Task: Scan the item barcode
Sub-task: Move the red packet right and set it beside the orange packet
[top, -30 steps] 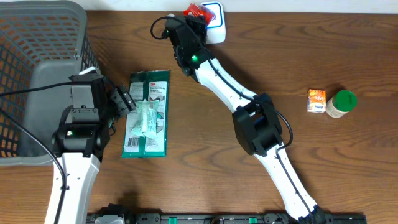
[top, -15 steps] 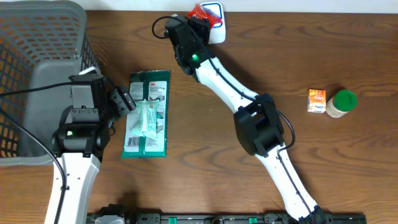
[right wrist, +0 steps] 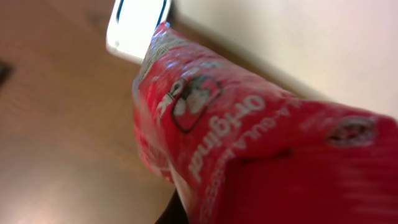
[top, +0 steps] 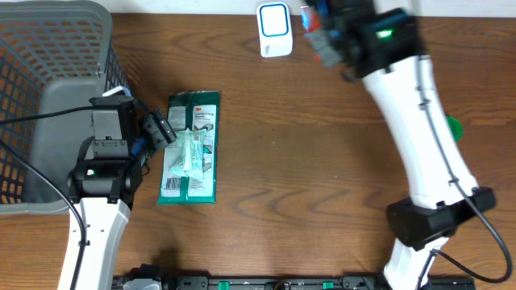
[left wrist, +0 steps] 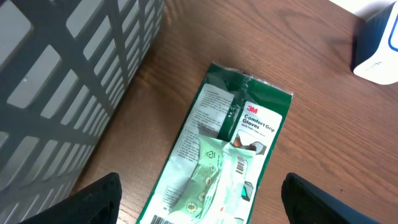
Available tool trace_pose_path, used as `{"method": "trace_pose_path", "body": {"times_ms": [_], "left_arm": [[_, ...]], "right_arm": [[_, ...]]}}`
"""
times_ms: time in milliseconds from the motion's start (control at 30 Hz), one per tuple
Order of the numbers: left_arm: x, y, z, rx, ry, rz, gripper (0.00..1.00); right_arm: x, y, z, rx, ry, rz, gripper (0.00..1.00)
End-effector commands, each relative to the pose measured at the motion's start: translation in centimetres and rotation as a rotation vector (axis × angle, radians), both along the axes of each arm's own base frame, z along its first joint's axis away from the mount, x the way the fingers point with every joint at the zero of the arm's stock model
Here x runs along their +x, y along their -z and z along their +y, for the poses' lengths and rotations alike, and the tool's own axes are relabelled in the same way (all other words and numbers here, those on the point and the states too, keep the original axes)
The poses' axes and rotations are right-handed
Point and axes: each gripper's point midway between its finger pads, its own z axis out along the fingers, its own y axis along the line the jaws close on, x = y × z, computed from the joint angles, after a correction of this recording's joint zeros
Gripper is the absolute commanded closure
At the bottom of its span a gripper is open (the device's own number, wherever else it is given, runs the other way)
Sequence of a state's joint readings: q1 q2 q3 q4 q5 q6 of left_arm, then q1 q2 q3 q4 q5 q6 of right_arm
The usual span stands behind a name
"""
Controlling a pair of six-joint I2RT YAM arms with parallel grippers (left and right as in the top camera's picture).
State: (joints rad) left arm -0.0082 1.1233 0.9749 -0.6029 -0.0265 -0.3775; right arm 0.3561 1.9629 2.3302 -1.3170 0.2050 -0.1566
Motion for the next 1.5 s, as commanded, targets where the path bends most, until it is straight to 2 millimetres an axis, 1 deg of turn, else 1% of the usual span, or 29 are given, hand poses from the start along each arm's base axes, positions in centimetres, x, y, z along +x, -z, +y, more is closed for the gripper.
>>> {"method": "trace_pose_path", "body": {"times_ms": [0, 67, 100, 200, 300, 333, 367, 467, 500, 533, 633, 733, 833, 900, 933, 967, 1000, 1033, 1067, 1100, 1167, 1200, 1233, 1267, 1300, 1333, 1367, 1433, 1467], "left_arm": [[0.1, -0.4, 0.4, 0.010, -0.012, -0.007, 0.17], [0.1, -0.4, 0.4, 0.010, -0.012, -0.007, 0.17], [0.1, -0.4, 0.4, 0.010, -0.012, -0.007, 0.17], [0.1, -0.4, 0.4, 0.010, -0.012, -0.007, 0.17], [0.1, -0.4, 0.4, 0.010, -0.012, -0.007, 0.17], [0.1, -0.4, 0.4, 0.010, -0.011, -0.007, 0.17], [0.1, -0.4, 0.4, 0.010, -0.012, -0.007, 0.17], [0.1, -0.4, 0.4, 0.010, -0.012, -0.007, 0.17], [0.1, -0.4, 0.4, 0.010, -0.012, -0.007, 0.17], [0.1, -0.4, 0.4, 0.010, -0.012, -0.007, 0.17], [0.1, -0.4, 0.4, 0.010, -0.012, -0.007, 0.17], [0.1, -0.4, 0.4, 0.010, -0.012, -0.007, 0.17], [0.1, -0.4, 0.4, 0.010, -0.012, -0.007, 0.17], [0.1, -0.4, 0.4, 0.010, -0.012, -0.007, 0.17], [0.1, -0.4, 0.4, 0.010, -0.012, -0.007, 0.17], [0.1, -0.4, 0.4, 0.010, -0.012, -0.007, 0.17], [0.1, -0.4, 0.4, 0.010, -0.012, -0.007, 0.17], [0.1, -0.4, 0.4, 0.010, -0.012, -0.007, 0.17], [0.1, -0.4, 0.4, 0.010, -0.011, -0.007, 0.17], [0.1, -0.4, 0.4, 0.010, -0.012, -0.007, 0.17], [0.1, -0.4, 0.4, 0.010, -0.012, -0.007, 0.17], [0.1, -0.4, 0.4, 0.010, -0.012, -0.007, 0.17], [0.1, -0.4, 0.4, 0.010, -0.012, -0.007, 0.17], [0.1, -0.4, 0.4, 0.010, -0.012, -0.007, 0.17], [0.1, -0.4, 0.4, 0.010, -0.012, -0.007, 0.17], [0.1, -0.4, 0.4, 0.010, -0.012, -0.007, 0.17], [0.1, -0.4, 0.4, 0.010, -0.012, -0.007, 0.17], [0.1, -0.4, 0.4, 0.010, -0.012, -0.007, 0.17], [0.1, -0.4, 0.4, 0.010, -0.012, -0.007, 0.17]], "right_arm": [[-1.2, 2.2, -1.0, 0.279, 0.055, 0.184, 0.99], [-1.7, 3.4, -3.4, 0.339, 0.102, 0.261, 0.99], [-1.8, 3.7, -4.0, 0.354, 0.116, 0.278, 0.99], [-2.0, 5.8, -6.5, 0.428, 0.166, 0.350, 0.99], [-1.9, 9.3, -9.0, 0.461, 0.221, 0.407, 0.99], [-1.8, 11.1, -9.9, 0.457, 0.247, 0.423, 0.99], [-1.8, 12.1, -10.3, 0.457, 0.259, 0.432, 0.99], [-2.4, 16.4, -11.5, 0.446, 0.269, 0.475, 0.99], [-2.9, 17.8, -12.2, 0.434, 0.288, 0.495, 0.99], [-3.3, 18.7, -12.9, 0.410, 0.309, 0.505, 0.99], [-4.9, 22.3, -16.5, 0.233, 0.405, 0.530, 0.99], [-5.5, 24.1, -17.9, 0.150, 0.439, 0.529, 0.99], [-5.8, 25.1, -18.8, 0.105, 0.458, 0.519, 0.99], [-5.8, 25.3, -18.7, 0.105, 0.458, 0.520, 0.98], [-5.8, 25.3, -18.7, 0.104, 0.457, 0.521, 0.80], [-5.8, 25.3, -18.7, 0.104, 0.458, 0.520, 0.70], [-5.7, 25.2, -18.9, 0.099, 0.460, 0.516, 0.63], [-5.7, 25.1, -18.9, 0.094, 0.462, 0.515, 0.61], [-5.5, 24.6, -19.1, 0.087, 0.465, 0.509, 0.48], [-5.4, 24.1, -19.1, 0.087, 0.464, 0.504, 0.40], [-4.9, 22.7, -19.0, 0.091, 0.464, 0.487, 0.36], [-4.7, 22.1, -18.9, 0.096, 0.460, 0.479, 0.36], [-4.3, 21.2, -18.3, 0.114, 0.444, 0.470, 0.36], [-3.9, 20.4, -17.3, 0.148, 0.420, 0.464, 0.37], [-3.4, 19.3, -15.1, 0.228, 0.366, 0.463, 0.41], [-3.2, 18.9, -13.7, 0.280, 0.331, 0.465, 0.43], [-3.1, 18.3, -11.1, 0.370, 0.265, 0.474, 0.49], [-3.1, 18.1, -8.6, 0.445, 0.213, 0.492, 0.65], [-3.3, 18.5, -7.2, 0.472, 0.217, 0.513, 0.73]]}}
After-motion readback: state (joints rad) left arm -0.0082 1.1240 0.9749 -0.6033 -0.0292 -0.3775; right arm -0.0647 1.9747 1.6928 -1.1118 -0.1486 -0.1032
